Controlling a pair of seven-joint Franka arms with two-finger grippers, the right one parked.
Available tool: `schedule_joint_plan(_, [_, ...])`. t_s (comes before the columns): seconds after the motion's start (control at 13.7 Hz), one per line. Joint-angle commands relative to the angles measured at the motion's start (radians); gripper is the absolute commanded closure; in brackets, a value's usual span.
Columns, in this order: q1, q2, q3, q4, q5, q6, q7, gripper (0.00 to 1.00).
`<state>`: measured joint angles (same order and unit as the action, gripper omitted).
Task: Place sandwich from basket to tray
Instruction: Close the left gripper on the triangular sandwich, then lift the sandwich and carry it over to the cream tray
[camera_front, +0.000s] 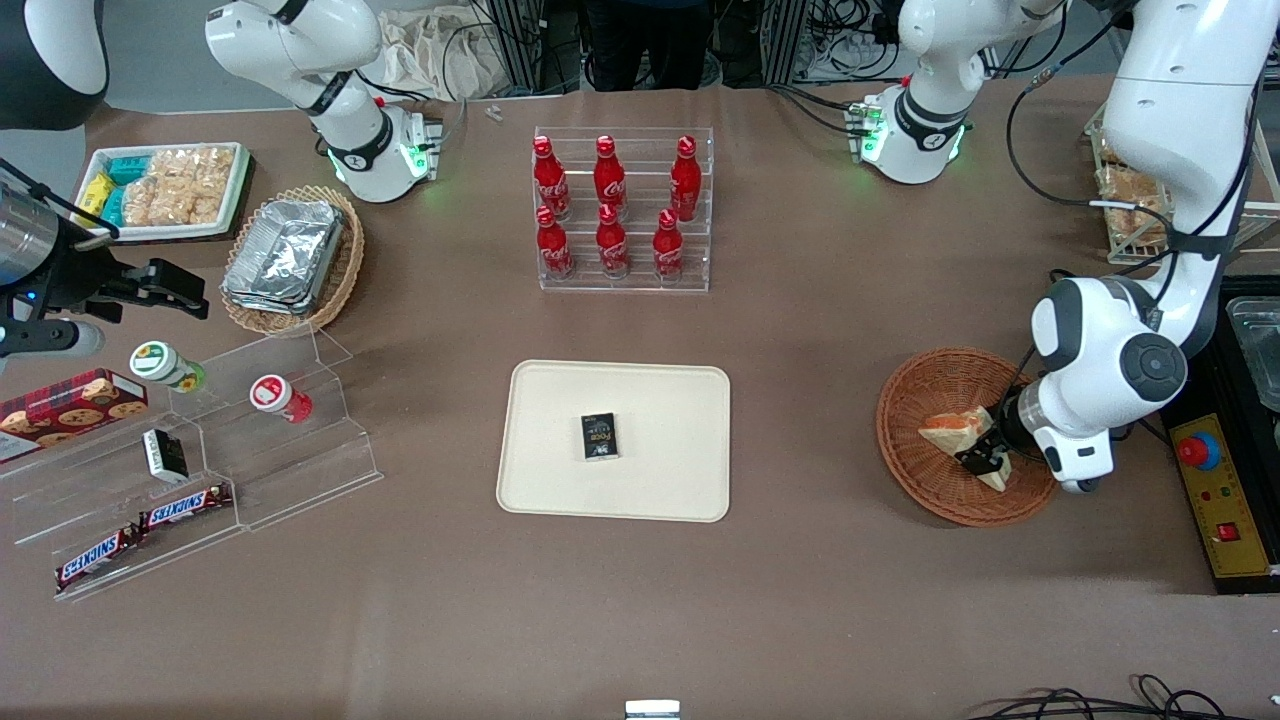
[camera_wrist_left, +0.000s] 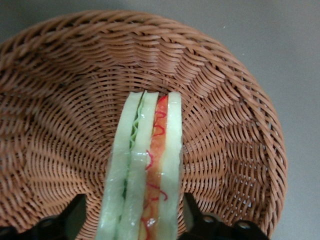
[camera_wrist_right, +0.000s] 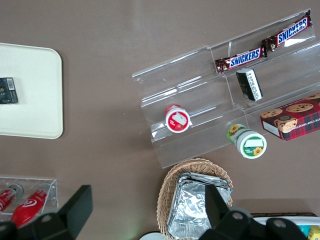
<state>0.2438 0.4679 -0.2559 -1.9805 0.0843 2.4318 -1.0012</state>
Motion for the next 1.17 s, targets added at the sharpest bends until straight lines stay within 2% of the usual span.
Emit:
schedule_joint_plan(0.0, [-0.001, 0.012, -0.005, 0.018, 0.020, 0.015, -0.040, 1.00])
schedule_joint_plan(0.15, [-0.007, -0.020, -0.014, 0.070, 0.020, -0.038, -0.051, 1.00])
schedule_joint_plan(0.37, [-0.066, -0.089, -0.032, 0.191, 0.017, -0.280, 0.044, 1.00])
schedule_joint_plan(0.66, [-0.158, -0.069, -0.112, 0.515, 0.017, -0.655, 0.085, 1.00])
schedule_joint_plan(0.88, [-0.308, -0.037, -0.117, 0.610, 0.012, -0.663, 0.318, 1.00])
schedule_joint_plan(1.1, [-0.463, 0.093, -0.115, 0.684, 0.024, -0.662, 0.322, 1.00])
